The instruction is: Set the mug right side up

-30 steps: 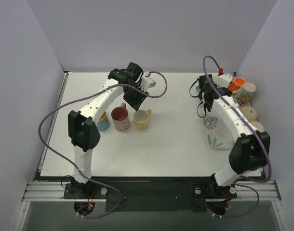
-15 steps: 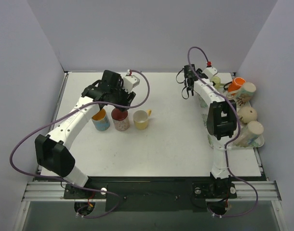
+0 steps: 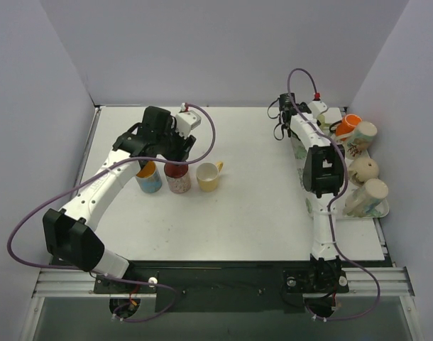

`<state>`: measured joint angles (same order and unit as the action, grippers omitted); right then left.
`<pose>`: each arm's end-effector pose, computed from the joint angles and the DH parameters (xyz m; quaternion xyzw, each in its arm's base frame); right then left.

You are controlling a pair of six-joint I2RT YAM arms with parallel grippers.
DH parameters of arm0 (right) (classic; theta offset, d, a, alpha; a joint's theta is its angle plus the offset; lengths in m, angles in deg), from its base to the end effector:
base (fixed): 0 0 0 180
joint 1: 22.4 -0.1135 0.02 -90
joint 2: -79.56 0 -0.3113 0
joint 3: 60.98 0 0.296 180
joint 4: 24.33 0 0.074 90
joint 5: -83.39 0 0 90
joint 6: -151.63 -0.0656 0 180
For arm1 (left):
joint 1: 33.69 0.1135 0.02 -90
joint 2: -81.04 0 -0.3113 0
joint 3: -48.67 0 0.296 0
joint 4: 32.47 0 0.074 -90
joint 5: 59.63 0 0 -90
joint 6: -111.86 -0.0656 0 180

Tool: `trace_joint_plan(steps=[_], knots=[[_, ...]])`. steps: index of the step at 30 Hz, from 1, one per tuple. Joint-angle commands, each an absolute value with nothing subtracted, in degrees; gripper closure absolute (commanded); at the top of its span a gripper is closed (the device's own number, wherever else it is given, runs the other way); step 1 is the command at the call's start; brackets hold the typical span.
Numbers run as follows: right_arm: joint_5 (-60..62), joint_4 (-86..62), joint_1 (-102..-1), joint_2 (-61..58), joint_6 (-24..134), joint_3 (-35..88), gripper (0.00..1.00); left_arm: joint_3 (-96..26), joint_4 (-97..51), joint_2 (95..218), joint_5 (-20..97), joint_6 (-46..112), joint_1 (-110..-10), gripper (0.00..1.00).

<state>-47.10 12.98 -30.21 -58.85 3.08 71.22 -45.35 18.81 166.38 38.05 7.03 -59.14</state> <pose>0.6368 0.0444 0.2028 0.4927 0.7205 -0.0635 0.4839 0.3481 -0.1754 0.3743 0.3398 0.8485 -0.0982 0.3936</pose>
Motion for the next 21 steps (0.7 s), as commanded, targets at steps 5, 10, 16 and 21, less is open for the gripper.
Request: trace_joint_plan(steps=[5,10,16,21], knots=[[-47.83,15.67,-27.76,-48.87,4.84,59.54,0.47,-45.91,16.4,164.27,38.54,6.13,-58.56,0.37],[-42.16,2.54,-26.71,-41.12,14.13,45.14,0.46,-46.43,16.75,164.45,39.59,6.04,-58.56,0.37],[-25.82,-2.17,-22.93,-43.57,20.67,48.09,0.43,-47.58,18.5,164.89,41.0,6.13,-58.56,0.38],[-23.75,0.47,-22.57,-46.21,19.18,50.91,0.38,-47.75,19.12,164.01,42.06,5.96,-58.65,0.38]])
